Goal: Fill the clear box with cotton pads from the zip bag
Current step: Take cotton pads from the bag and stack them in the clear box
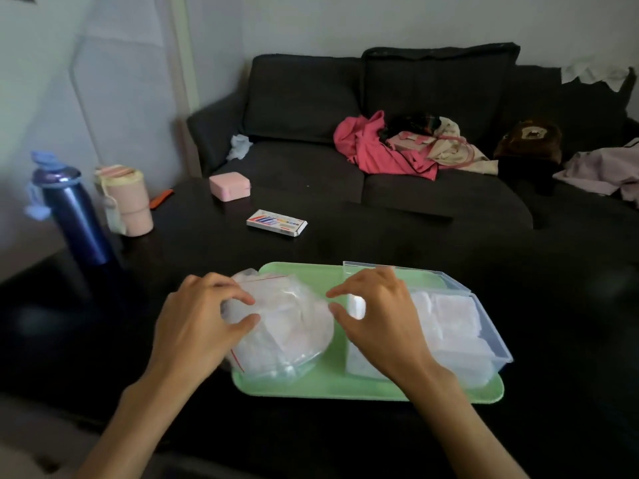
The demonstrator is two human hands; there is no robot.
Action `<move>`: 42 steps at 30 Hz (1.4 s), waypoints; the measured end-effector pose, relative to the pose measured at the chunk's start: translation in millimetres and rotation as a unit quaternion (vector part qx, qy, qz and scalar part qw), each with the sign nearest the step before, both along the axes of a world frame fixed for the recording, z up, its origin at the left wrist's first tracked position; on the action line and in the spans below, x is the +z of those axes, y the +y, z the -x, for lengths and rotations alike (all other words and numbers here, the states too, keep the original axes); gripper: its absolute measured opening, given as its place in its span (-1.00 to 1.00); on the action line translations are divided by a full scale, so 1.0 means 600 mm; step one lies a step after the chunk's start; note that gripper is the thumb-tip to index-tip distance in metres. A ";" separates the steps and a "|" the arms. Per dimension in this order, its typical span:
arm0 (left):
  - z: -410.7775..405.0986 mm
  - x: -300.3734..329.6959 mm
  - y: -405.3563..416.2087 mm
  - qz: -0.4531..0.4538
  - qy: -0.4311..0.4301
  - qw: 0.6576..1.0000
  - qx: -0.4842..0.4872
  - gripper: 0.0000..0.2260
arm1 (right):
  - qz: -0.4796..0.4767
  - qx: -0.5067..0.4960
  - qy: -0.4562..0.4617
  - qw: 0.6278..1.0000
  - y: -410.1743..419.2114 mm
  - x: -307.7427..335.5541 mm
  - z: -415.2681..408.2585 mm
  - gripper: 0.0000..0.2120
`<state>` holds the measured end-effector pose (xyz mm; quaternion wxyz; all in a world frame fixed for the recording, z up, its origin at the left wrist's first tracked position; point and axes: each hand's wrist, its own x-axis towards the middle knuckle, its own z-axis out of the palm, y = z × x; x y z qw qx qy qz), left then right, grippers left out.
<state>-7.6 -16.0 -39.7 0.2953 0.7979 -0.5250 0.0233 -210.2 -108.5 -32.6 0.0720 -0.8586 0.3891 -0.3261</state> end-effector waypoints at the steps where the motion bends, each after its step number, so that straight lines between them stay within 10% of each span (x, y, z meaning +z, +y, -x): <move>1: -0.007 -0.008 0.006 -0.012 -0.001 1.000 0.001 -0.83 | -0.001 0.007 0.021 1.000 0.002 -0.006 -0.012 -0.87; 13: -0.046 -0.046 0.012 -0.067 0.056 0.996 -0.025 -0.77 | 0.044 -0.010 0.122 0.991 0.015 -0.051 -0.125 -0.57; 22: -0.038 -0.034 0.008 -0.035 0.042 0.998 0.020 -0.80 | 0.079 0.031 0.056 0.995 0.020 -0.050 -0.114 -0.89; 31: -0.025 -0.013 -0.011 -0.044 -0.051 0.998 0.010 -0.72 | -0.344 0.082 -0.267 0.897 0.010 -0.004 -0.075 -0.90; 36: 0.014 0.029 -0.033 0.102 0.185 0.974 -0.079 -0.82 | -0.481 0.110 -0.312 0.812 -0.003 0.021 -0.035 -0.83; 42: 0.088 0.078 -0.069 -0.002 0.434 0.886 -0.164 -0.79 | -0.477 0.110 -0.358 0.795 -0.019 0.038 0.023 -0.83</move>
